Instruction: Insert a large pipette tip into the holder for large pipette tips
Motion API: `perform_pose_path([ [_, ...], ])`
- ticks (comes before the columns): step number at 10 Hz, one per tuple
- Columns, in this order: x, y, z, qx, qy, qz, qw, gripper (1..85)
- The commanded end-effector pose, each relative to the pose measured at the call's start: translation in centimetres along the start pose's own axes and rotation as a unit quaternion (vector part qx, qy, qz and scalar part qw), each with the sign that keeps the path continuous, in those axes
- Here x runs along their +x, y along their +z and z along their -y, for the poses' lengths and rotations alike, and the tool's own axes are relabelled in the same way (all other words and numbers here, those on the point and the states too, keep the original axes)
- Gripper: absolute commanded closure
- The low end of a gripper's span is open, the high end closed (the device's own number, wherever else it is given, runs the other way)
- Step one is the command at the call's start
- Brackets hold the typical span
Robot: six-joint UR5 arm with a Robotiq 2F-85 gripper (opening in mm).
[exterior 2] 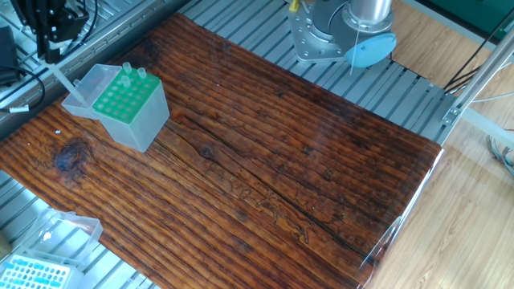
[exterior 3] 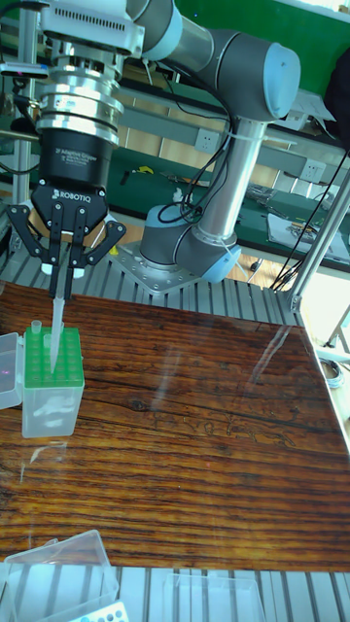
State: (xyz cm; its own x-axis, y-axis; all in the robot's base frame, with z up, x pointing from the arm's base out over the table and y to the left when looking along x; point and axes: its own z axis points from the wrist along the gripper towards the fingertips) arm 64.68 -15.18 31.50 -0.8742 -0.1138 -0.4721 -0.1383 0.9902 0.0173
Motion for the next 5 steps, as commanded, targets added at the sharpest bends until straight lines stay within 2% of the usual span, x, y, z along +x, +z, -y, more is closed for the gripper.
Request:
perform_pose_path([
  [1,1.4,-1.1,0.3,-0.005,0.002,-0.004,1.0000,84.7],
  [3,1.7,-1.1,-0.2,-0.003,0.015,0.001,0.9999,84.7],
  [5,2.0,0.0,-0.6,-0.002,0.025,0.008,0.9997,84.7],
])
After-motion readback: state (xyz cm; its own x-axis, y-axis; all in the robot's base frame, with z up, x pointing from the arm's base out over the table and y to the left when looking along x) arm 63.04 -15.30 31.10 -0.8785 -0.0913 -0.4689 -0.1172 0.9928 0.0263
